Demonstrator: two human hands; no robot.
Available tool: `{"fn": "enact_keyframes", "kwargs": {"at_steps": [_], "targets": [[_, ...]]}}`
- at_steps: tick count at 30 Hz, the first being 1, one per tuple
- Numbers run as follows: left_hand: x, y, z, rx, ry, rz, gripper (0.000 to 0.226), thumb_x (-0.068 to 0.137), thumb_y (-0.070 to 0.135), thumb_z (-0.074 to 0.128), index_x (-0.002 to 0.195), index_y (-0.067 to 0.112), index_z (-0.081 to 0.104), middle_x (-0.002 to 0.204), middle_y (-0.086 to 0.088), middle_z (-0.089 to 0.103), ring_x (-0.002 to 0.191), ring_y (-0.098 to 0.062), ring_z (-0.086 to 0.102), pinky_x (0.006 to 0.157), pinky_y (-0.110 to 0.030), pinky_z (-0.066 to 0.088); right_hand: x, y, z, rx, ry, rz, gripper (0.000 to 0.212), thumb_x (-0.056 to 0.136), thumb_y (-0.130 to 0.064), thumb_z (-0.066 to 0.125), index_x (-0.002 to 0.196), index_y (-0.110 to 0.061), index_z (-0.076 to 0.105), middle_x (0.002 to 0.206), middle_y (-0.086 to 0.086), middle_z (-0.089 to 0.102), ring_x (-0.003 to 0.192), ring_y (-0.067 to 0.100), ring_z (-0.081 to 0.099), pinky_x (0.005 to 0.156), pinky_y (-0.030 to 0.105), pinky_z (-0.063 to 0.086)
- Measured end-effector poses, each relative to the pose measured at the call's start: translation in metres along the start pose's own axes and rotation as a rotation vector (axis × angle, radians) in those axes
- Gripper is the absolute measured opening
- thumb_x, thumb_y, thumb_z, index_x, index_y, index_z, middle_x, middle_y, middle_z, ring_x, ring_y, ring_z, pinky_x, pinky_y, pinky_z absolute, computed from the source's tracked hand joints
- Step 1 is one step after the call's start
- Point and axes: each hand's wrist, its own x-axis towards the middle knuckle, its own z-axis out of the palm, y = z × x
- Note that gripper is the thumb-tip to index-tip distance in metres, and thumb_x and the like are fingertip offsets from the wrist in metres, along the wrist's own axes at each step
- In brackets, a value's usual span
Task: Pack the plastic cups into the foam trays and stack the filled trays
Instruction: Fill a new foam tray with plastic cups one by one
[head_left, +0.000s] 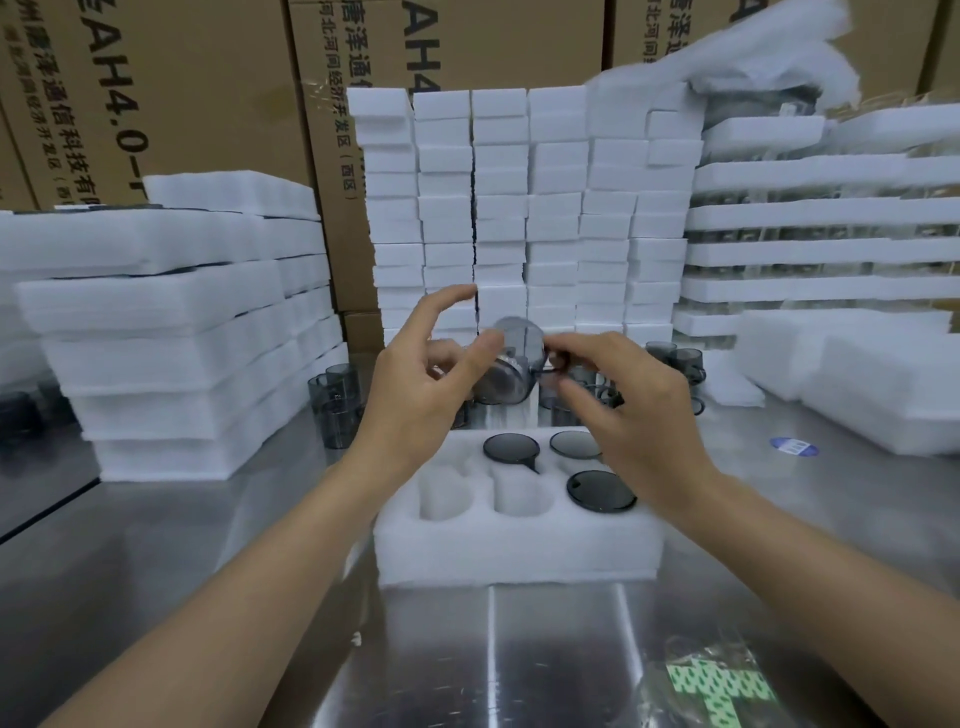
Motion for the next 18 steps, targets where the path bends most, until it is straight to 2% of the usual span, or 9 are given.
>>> {"fn": "enact_keyframes", "kwargs": {"at_steps": [2,4,6,9,12,15,18], "targets": [[-0.0022,-0.0011,0.0018,-0.008,-0.011,-0.009,0.033,0.097,0.062,0.062,0.118,0.038,0.07,0.063,-0.013,0.059,0.066,-0.038,0.054,0.065,-0.045,0.055,-0.0009,-0.0001,-0.0007,0.031,-0.002,0.073,0.027,0.096,-0.015,0.069,0.122,-0.018,0.076,0.106,-0.016,0.072,0.1,-0.002,0.066,0.087,0.016,0.052],[-0.0043,0.0001,0.0044,-0.015,-0.033,0.006,0.032,0.098,0.06,0.062,0.111,0.034,0.075,0.069,-0.005,0.066,0.065,-0.028,0.059,0.062,-0.028,0.053,-0.0007,0.0009,-0.0004,0.12,0.005,0.205,0.029,0.096,-0.003,0.07,0.118,-0.02,0.078,0.105,-0.019,0.074,0.096,0.0,0.07,0.088,0.018,0.055],[-0.0057,0.0028,0.0045,0.027,-0.067,0.04,0.031,0.094,0.054,0.07,0.12,0.036,0.074,0.079,0.003,0.073,0.074,-0.02,0.07,0.066,-0.02,0.052,-0.0003,0.0029,-0.001,0.202,0.023,0.311,0.033,0.096,0.003,0.07,0.117,-0.019,0.079,0.106,-0.013,0.078,0.097,0.004,0.074,0.092,0.023,0.058],[-0.0077,0.0052,0.0057,0.182,-0.108,0.18,0.05,0.088,0.046,0.084,0.135,0.041,0.066,0.094,0.014,0.073,0.092,-0.018,0.074,0.07,-0.02,0.053,0.0006,0.0062,-0.0038,0.217,0.023,0.368,0.04,0.095,0.006,0.065,0.122,-0.02,0.079,0.107,-0.01,0.08,0.097,0.008,0.075,0.089,0.022,0.058],[-0.0087,0.0031,0.0087,0.231,-0.094,0.261,0.057,0.089,0.045,0.086,0.141,0.04,0.064,0.096,0.017,0.071,0.088,-0.016,0.073,0.066,-0.02,0.053,0.0007,0.0072,-0.0052,0.229,0.029,0.387,0.043,0.094,0.005,0.065,0.124,-0.023,0.078,0.107,-0.012,0.08,0.093,0.008,0.075,0.084,0.02,0.057],[-0.0067,-0.0008,0.0078,0.245,-0.063,0.308,0.059,0.09,0.049,0.082,0.144,0.038,0.063,0.101,0.019,0.07,0.088,-0.014,0.071,0.069,-0.012,0.049,0.0011,0.005,-0.0028,0.261,0.007,0.394,0.04,0.096,-0.001,0.07,0.128,-0.023,0.076,0.111,-0.011,0.08,0.1,0.011,0.076,0.091,0.026,0.059],[-0.005,-0.0036,0.007,0.249,-0.03,0.328,0.059,0.092,0.053,0.078,0.146,0.039,0.061,0.109,0.022,0.07,0.09,-0.013,0.072,0.074,-0.01,0.048,-0.0003,0.0013,-0.0045,0.294,-0.029,0.348,0.045,0.093,-0.014,0.078,0.137,-0.023,0.07,0.118,-0.014,0.077,0.106,0.009,0.074,0.084,0.024,0.06]]}}
